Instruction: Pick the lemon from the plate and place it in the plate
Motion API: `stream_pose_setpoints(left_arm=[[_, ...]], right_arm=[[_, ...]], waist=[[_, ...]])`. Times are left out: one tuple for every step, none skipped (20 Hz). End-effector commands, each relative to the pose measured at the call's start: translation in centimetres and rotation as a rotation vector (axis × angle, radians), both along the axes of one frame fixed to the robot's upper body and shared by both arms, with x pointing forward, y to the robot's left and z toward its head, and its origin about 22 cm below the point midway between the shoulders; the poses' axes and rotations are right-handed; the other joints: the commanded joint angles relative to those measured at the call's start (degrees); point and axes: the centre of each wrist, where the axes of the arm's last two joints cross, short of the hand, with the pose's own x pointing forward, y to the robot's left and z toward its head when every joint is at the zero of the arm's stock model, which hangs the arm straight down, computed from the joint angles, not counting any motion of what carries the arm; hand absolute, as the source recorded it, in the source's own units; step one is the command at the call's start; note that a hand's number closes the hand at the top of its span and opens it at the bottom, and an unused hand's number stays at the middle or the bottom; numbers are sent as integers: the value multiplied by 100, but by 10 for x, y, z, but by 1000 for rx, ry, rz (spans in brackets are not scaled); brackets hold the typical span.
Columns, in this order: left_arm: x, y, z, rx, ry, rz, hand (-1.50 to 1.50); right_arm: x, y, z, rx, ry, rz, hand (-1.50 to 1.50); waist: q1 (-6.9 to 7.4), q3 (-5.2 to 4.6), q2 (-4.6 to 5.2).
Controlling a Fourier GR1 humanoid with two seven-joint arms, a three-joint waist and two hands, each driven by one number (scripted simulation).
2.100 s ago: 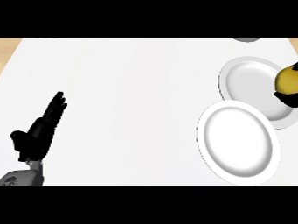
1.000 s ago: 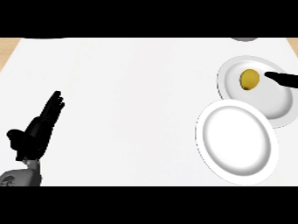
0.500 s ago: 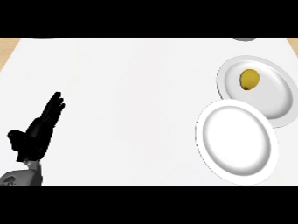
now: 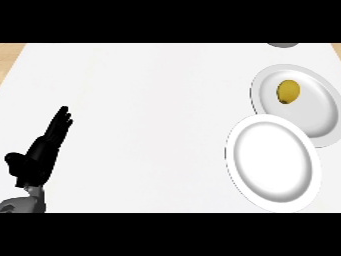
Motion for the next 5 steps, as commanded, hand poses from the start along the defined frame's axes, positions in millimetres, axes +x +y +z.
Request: stream_pose_setpoints(left_arm=[[2, -6, -12, -15, 20, -1, 0], [7, -6, 12, 15, -21, -24, 0], [1, -1, 10, -6, 1, -11, 0], [-5, -6, -6, -5, -5, 2, 0], [2, 4, 11, -4, 10, 5, 0]], right_arm=[[-18, -16, 4, -7, 7, 24, -150], [-28, -14, -9, -32, 6, 10, -150], [-29, -8, -20, -24, -15, 1, -150], [-29, -19, -1, -32, 6, -7, -150], [-30, -10, -18, -28, 0, -19, -150]], waist=[[-4, -1, 3], [51, 14, 18], [27, 6, 4], [24, 4, 6], [47, 11, 12]])
